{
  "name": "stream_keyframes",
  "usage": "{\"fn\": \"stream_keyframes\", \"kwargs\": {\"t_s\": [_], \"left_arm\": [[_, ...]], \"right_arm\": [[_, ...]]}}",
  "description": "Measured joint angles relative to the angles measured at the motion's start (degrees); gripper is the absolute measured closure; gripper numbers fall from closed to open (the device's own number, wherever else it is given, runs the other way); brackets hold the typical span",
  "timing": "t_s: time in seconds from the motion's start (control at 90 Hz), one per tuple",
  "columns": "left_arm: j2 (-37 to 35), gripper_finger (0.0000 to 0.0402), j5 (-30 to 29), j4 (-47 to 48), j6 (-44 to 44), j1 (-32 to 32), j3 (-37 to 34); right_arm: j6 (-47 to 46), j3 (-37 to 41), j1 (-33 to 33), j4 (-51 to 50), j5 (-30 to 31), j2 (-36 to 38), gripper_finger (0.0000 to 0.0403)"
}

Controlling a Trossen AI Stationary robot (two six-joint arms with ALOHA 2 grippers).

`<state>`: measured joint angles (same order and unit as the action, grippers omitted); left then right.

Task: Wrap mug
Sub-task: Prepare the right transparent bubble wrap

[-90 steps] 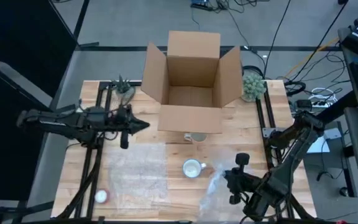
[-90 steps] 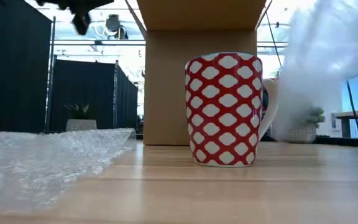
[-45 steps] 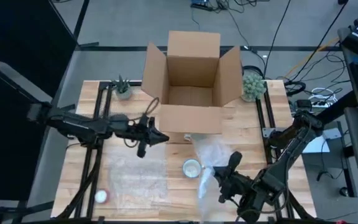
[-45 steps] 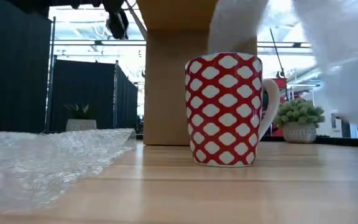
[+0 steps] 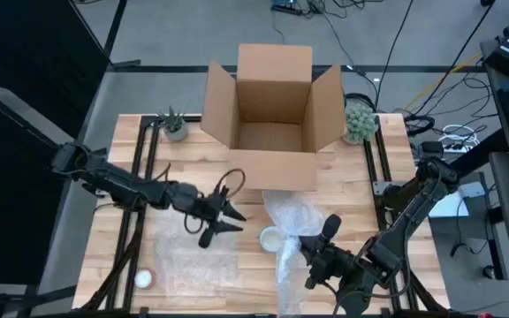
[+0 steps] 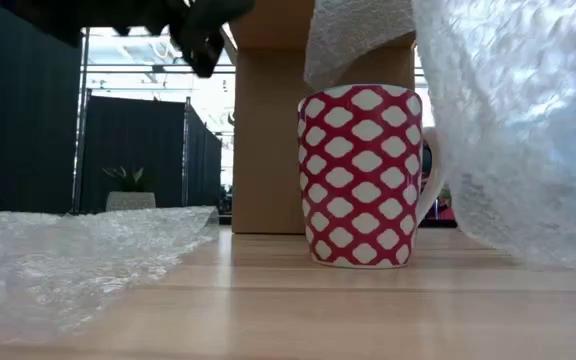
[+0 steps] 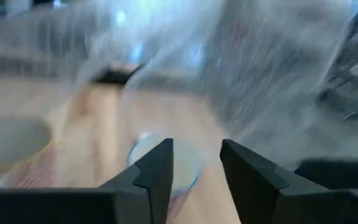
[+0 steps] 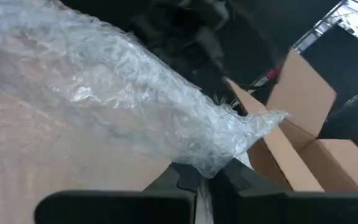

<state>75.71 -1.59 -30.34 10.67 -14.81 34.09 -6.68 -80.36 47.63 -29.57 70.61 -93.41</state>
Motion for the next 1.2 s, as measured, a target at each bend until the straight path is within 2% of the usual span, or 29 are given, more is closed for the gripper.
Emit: {"fn": "stream_keyframes", "kwargs": {"t_s": [0.078, 0.133, 0.322, 0.478, 0.678, 0.889, 1.2], "left_arm": [[0.8, 0.0265, -7.3, -0.9, -1.0, -0.5, 0.0], [1.5, 0.0265, -9.3, -1.3, -0.7, -0.5, 0.0], [4.8, 0.0265, -9.6, -2.8, 2.3, -0.2, 0.0], [9.1, 0.0265, -9.6, -10.9, 1.0, -0.2, 0.0], [13.9, 0.0265, -10.9, -23.7, -2.2, 0.4, 0.0], [14.2, 0.0265, -11.0, -26.9, -2.5, 1.9, 0.0], [14.2, 0.0265, 2.7, -36.9, -2.0, 1.4, 0.0]], "right_arm": [[0.3, 0.0, -0.1, 2.1, 0.0, 0.0, 0.0403], [0.8, 0.0, -0.1, 3.6, 0.1, 0.0, 0.0403], [6.8, 0.0, 0.1, 13.0, 0.0, 0.1, 0.0403], [12.7, 0.0, 0.5, 19.5, -0.1, 0.1, 0.0403], [13.6, 0.0, 0.6, 21.8, -1.7, 0.1, 0.0403], [13.5, 0.0, 0.8, 22.1, -1.9, 0.1, 0.0403], [13.7, 0.0, 0.7, 21.4, -1.9, 0.1, 0.0403]]}}
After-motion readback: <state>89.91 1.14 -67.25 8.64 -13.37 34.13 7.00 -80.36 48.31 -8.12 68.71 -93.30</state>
